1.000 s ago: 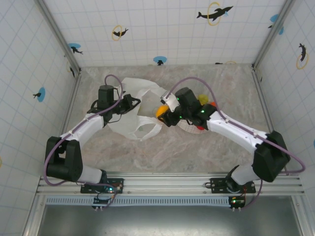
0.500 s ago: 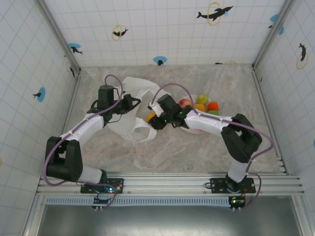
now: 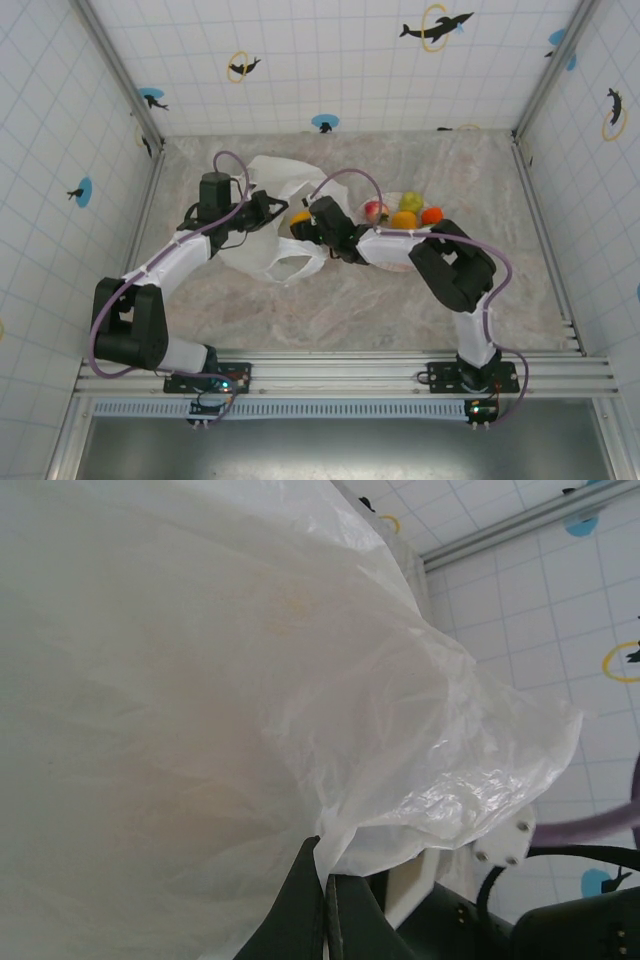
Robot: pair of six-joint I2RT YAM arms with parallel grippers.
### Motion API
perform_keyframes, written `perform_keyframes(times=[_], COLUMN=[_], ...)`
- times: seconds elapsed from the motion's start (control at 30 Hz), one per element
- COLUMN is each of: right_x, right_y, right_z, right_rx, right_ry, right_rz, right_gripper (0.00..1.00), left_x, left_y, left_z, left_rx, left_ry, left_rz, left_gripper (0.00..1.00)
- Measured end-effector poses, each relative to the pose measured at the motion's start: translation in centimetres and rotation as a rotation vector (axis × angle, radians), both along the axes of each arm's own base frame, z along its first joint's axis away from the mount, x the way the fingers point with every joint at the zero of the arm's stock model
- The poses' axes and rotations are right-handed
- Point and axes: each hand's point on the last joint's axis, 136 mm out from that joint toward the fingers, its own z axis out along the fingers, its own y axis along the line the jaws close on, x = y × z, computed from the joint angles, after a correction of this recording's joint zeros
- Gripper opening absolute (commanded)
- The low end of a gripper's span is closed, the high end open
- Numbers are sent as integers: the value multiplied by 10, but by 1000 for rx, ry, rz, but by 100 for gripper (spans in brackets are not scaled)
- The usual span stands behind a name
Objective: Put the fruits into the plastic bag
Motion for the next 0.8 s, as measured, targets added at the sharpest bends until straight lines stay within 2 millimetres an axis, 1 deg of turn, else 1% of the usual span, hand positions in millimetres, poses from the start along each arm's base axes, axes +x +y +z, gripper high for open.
perform_keyframes(times=[0.23,0.53,0.63,0.8], right_x=[28,49,54,64], right_y=[15,29,28,29], right_z=[-1,3,-2,-15], right_rx=[85,212,255,296], right_ry=[-58,-149,-161,-157], right_rz=[-187,-351,-392,-430], right_gripper=[68,68,69,75], left_x=[-1,-6,-8,-7], left_y=[-3,-14,-15,-16], left_z=[3,2,-1,0], left_rx=[-19,-35,-36,-39], left_ry=[2,0,4,-3], left_rz=[-7,-52,-59,-62], left_gripper=[0,0,0,0])
